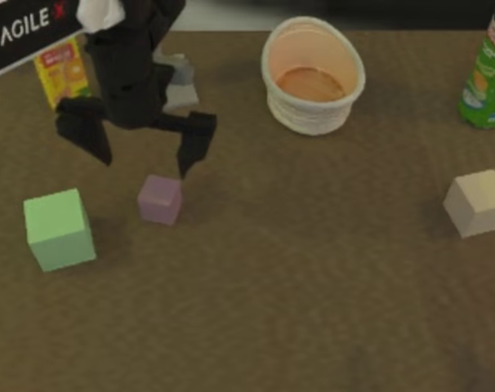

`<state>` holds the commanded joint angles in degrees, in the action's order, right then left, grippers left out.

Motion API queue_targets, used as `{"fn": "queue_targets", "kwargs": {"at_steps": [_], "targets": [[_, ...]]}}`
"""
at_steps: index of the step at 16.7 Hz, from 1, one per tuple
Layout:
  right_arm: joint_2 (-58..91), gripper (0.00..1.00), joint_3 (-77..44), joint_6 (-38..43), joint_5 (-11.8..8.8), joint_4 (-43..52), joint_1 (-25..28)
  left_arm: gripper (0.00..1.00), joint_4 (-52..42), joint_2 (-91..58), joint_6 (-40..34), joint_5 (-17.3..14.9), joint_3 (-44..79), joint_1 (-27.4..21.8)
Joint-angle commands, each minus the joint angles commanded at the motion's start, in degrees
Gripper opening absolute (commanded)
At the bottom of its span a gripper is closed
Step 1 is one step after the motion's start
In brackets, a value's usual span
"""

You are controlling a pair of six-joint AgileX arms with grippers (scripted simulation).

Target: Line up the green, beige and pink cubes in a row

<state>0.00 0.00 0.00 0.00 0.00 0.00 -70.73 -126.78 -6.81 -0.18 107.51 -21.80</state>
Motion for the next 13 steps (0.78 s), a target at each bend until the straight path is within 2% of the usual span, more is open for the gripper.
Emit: {"fn": "queue_targets", "kwargs": {"at_steps": [4,10,13], "targets": [[0.00,1.00,0.00,0.00,0.00,0.00,0.00,1.00,1.07,-0.18,0.12,-0.01,-0.98,0.23],[0.00,1.00,0.00,0.00,0.00,0.00,0.00,1.00,14.42,-4.11,0.18,-0.04,-9.79,0.13],[0.00,1.00,0.00,0.00,0.00,0.00,0.00,1.00,17.44,-5.33,0.16,-0.05,-12.11,0.09]]}}
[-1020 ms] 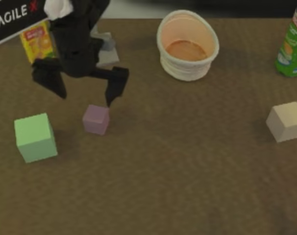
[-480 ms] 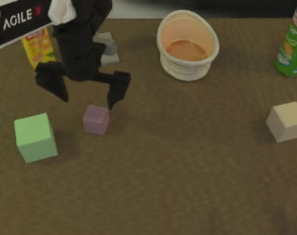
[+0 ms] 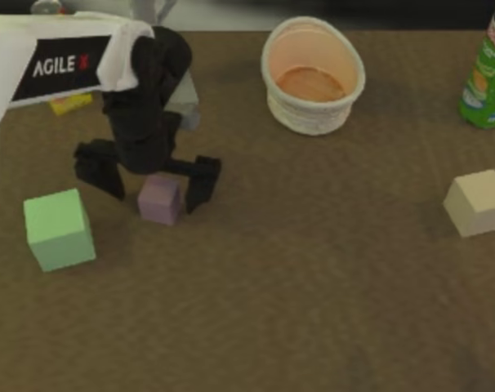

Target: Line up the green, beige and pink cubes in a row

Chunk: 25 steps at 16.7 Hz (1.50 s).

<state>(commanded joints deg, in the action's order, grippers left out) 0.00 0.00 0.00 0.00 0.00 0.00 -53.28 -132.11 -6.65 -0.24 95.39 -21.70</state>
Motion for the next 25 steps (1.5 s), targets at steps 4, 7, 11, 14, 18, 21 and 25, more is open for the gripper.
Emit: {"fn": "queue_targets", "kwargs": {"at_steps": [4,7,11,14,18,21,25], "targets": [[0.00,1.00,0.00,0.00,0.00,0.00,0.00,0.92,0.00,0.00,0.00,0.00,0.00,0.00],[0.00,1.00,0.00,0.00,0.00,0.00,0.00,0.70,0.00,0.00,0.00,0.00,0.00,0.00],[0.00,1.00,0.00,0.00,0.00,0.00,0.00,0.40,0.00,0.00,0.00,0.00,0.00,0.00],[0.00,1.00,0.00,0.00,0.00,0.00,0.00,0.17,0.00,0.00,0.00,0.00,0.00,0.00],[0.00,1.00,0.00,0.00,0.00,0.00,0.00,0.00,0.00,0.00,0.00,0.00,0.00,0.00],[0.00,1.00,0.00,0.00,0.00,0.00,0.00,0.00,0.00,0.00,0.00,0.00,0.00,0.00],[0.00,1.00,0.00,0.00,0.00,0.00,0.00,0.00,-0.56,1.80,0.15,0.22,0.57,0.11]]}}
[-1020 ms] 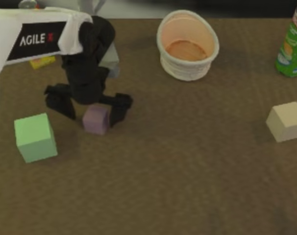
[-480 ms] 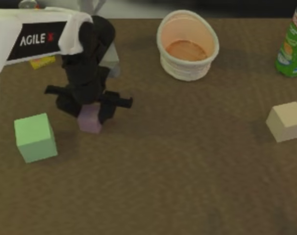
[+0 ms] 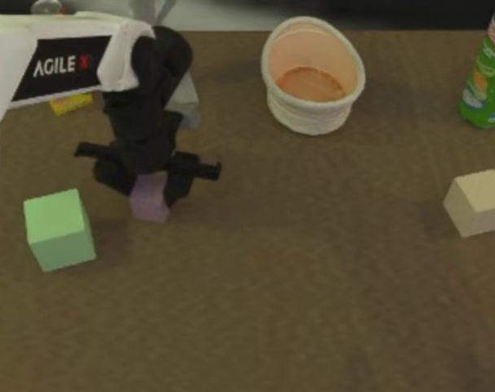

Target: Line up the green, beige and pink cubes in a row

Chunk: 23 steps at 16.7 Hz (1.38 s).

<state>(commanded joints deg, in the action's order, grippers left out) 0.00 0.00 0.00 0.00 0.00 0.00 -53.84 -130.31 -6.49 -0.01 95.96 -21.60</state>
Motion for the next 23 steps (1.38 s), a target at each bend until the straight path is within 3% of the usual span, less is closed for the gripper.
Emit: {"fn": "queue_targets", "kwargs": {"at_steps": [8,15,19,23], "targets": [[0.00,1.00,0.00,0.00,0.00,0.00,0.00,0.00,-12.63,3.40,-0.15,0.04,8.80,0.97],[0.00,1.00,0.00,0.00,0.00,0.00,0.00,0.00,-14.13,3.16,-0.85,0.09,10.43,0.02],[0.00,1.00,0.00,0.00,0.00,0.00,0.00,0.00,-19.23,-2.28,-9.49,0.29,19.35,-6.45],[0.00,1.00,0.00,0.00,0.00,0.00,0.00,0.00,-27.05,-10.15,-25.17,0.51,35.53,-16.46]]}}
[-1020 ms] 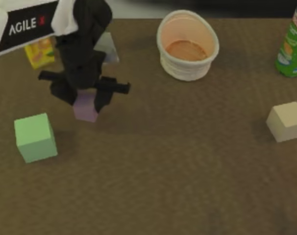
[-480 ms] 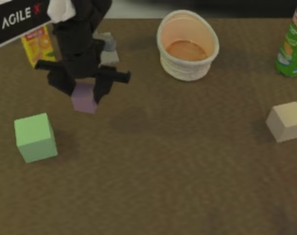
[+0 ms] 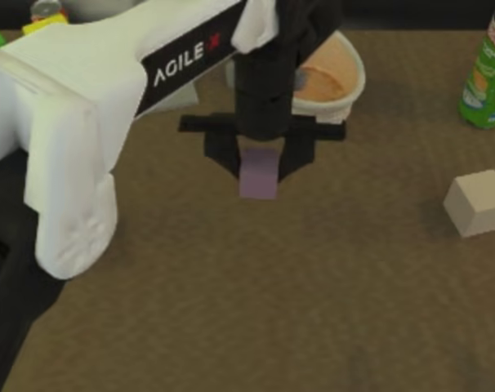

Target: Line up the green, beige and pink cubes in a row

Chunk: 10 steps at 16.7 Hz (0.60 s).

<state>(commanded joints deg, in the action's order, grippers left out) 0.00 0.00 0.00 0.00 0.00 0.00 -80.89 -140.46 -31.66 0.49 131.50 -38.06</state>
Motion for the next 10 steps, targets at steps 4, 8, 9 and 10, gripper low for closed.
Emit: {"fn": "queue_targets", "kwargs": {"at_steps": [4,8,9,10], "targets": [[0.00,1.00,0.00,0.00,0.00,0.00,0.00,0.00,-6.77,-6.36,-14.21,0.22,14.02,-9.52],[0.00,1.00,0.00,0.00,0.00,0.00,0.00,0.00,-9.50,-8.72,-19.49,0.43,19.26,-13.90],[0.00,1.00,0.00,0.00,0.00,0.00,0.00,0.00,-9.50,-8.72,-19.49,0.43,19.26,-13.90],[0.00,1.00,0.00,0.00,0.00,0.00,0.00,0.00,-9.50,-8.72,-19.49,0.43,19.26,-13.90]]}}
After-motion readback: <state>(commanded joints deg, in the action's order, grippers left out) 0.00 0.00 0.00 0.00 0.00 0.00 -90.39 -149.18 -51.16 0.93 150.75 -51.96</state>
